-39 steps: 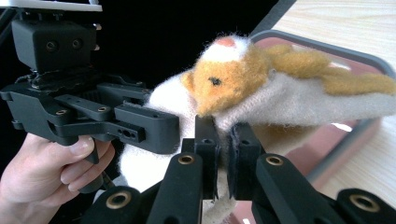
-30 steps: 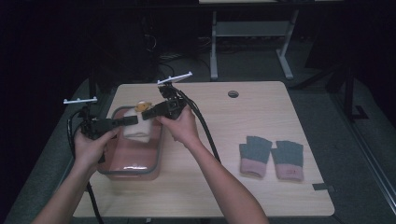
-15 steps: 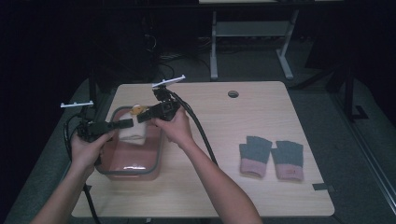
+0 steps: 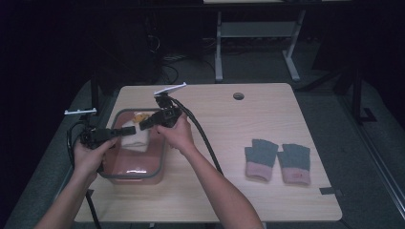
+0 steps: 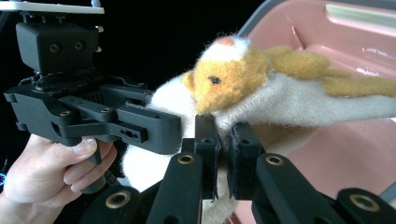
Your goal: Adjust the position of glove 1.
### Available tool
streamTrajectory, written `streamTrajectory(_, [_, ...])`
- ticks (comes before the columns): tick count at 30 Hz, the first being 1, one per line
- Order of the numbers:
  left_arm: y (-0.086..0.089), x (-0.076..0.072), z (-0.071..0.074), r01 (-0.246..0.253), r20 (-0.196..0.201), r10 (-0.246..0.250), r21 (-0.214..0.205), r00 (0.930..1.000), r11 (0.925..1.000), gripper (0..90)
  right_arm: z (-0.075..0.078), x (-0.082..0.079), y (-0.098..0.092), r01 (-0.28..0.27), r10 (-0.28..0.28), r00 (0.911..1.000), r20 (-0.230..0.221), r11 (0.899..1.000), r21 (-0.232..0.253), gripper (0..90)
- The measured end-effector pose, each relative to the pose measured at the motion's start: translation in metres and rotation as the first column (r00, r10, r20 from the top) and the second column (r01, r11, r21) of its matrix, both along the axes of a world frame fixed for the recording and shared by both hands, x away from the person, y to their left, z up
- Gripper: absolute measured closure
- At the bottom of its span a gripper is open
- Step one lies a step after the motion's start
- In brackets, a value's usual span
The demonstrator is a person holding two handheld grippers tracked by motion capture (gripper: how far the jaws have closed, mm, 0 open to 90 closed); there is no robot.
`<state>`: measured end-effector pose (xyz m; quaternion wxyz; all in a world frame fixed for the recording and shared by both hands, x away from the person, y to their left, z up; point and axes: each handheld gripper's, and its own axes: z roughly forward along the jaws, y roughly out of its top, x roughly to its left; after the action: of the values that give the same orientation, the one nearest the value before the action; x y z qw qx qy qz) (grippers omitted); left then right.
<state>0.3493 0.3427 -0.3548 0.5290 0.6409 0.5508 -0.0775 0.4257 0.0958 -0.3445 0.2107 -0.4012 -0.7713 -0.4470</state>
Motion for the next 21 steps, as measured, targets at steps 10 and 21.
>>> streamTrajectory(10, [0.002, 0.000, -0.011, 0.001, -0.041, -0.001, -0.014, 0.9992, 0.9999, 72.3, -0.014, 0.001, 0.000, -0.003, 0.003, 0.9995, -0.031, 1.000, 0.004, 84.1])
streamTrajectory(21, [0.004, 0.001, -0.024, -0.004, -0.088, 0.005, 0.012, 0.9961, 0.9999, 72.2, -0.029, 0.002, 0.005, -0.010, 0.009, 0.9981, -0.060, 1.000, -0.010, 83.2])
